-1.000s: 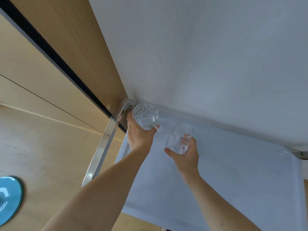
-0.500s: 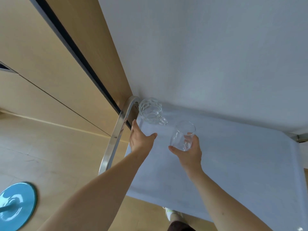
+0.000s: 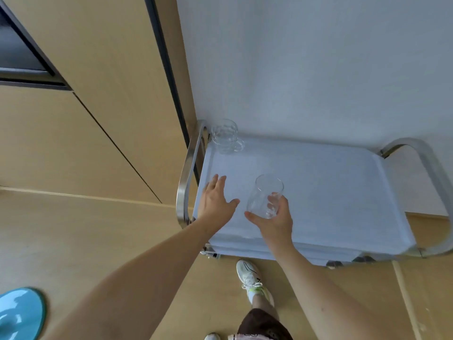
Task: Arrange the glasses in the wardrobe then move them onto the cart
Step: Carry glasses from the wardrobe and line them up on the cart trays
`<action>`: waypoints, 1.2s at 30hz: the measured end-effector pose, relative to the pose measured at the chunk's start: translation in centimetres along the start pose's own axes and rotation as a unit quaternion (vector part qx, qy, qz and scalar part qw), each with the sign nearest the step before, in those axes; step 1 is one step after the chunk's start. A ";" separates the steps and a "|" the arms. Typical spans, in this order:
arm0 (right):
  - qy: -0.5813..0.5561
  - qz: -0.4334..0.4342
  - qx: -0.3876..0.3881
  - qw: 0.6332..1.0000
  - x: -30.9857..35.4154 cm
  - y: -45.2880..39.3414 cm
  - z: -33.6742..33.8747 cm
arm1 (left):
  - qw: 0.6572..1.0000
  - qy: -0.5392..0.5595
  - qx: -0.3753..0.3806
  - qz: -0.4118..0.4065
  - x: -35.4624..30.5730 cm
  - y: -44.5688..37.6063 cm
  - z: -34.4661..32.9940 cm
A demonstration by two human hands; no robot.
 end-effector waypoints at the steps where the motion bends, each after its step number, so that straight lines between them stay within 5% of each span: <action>1: -0.004 0.003 -0.005 1.000 0.0 1.4 0.2 | 1.000 -0.012 -0.002 -0.014 0.3 1.1 0.1; 18: 0.030 -0.006 0.008 0.999 -0.5 14.9 4.1 | 0.999 -0.033 0.000 -0.036 3.1 13.8 -0.1; 36: 0.033 -0.035 0.087 0.995 -17.5 12.5 7.0 | 0.997 -0.063 -0.033 -0.022 7.7 14.9 -17.3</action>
Point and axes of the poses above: each hand's wrist, its own y-axis away from the middle knuckle, its own z-axis out of the back of the hand, x = y × z, the point moved 5 cm from there along -y, towards the middle knuckle, and after that the axes turned 6 degrees about -y, right-handed, at the moved point
